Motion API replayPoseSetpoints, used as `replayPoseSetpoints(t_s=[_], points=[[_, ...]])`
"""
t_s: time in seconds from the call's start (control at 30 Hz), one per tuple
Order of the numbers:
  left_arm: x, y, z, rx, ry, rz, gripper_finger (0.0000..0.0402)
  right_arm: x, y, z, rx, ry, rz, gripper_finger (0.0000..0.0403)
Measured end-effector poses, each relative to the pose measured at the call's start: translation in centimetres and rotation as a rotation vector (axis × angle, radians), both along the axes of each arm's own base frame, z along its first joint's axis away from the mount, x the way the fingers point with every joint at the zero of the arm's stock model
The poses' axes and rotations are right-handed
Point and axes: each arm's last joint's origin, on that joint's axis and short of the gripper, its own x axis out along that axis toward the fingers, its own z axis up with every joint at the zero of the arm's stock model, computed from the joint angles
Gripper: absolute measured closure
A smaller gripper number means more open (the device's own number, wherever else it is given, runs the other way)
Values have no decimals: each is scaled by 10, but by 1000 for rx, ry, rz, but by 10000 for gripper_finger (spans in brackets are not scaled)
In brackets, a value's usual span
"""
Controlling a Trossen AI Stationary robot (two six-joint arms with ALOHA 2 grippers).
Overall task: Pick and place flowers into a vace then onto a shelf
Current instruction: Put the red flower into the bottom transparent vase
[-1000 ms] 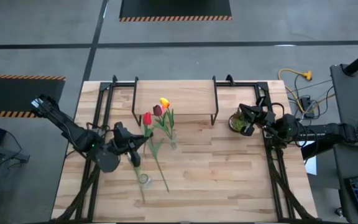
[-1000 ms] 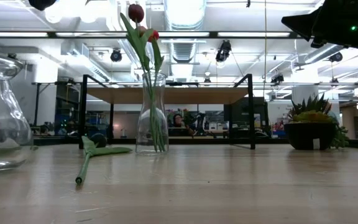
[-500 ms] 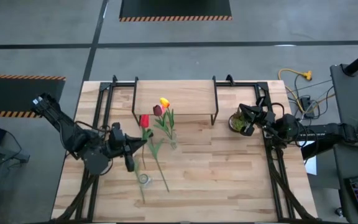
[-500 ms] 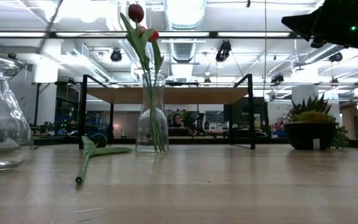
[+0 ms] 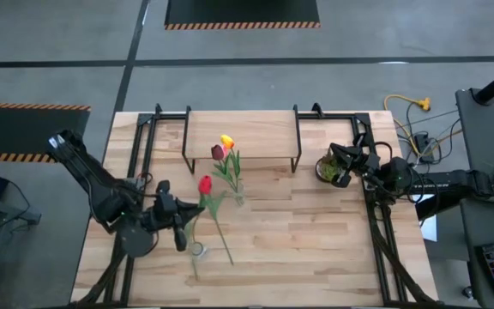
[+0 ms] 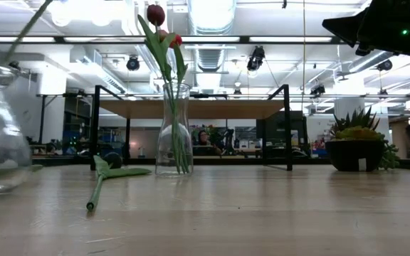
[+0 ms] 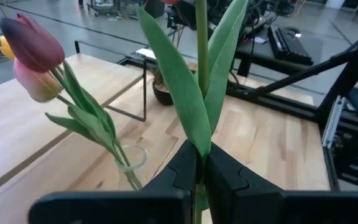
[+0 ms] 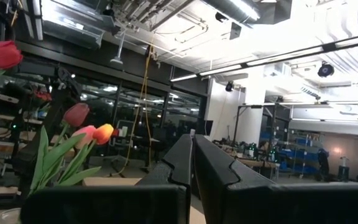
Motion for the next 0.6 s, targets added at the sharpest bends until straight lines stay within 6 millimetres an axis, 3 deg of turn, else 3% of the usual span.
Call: replayPoseSetpoints(t_s=[0.23, 0.6], points=[[-2, -2, -3, -5, 1, -7, 401, 0, 0, 0, 0, 0, 0, 394], [-7, -1, 16, -23, -49, -13, 401, 0, 0, 0, 0, 1, 0, 394]])
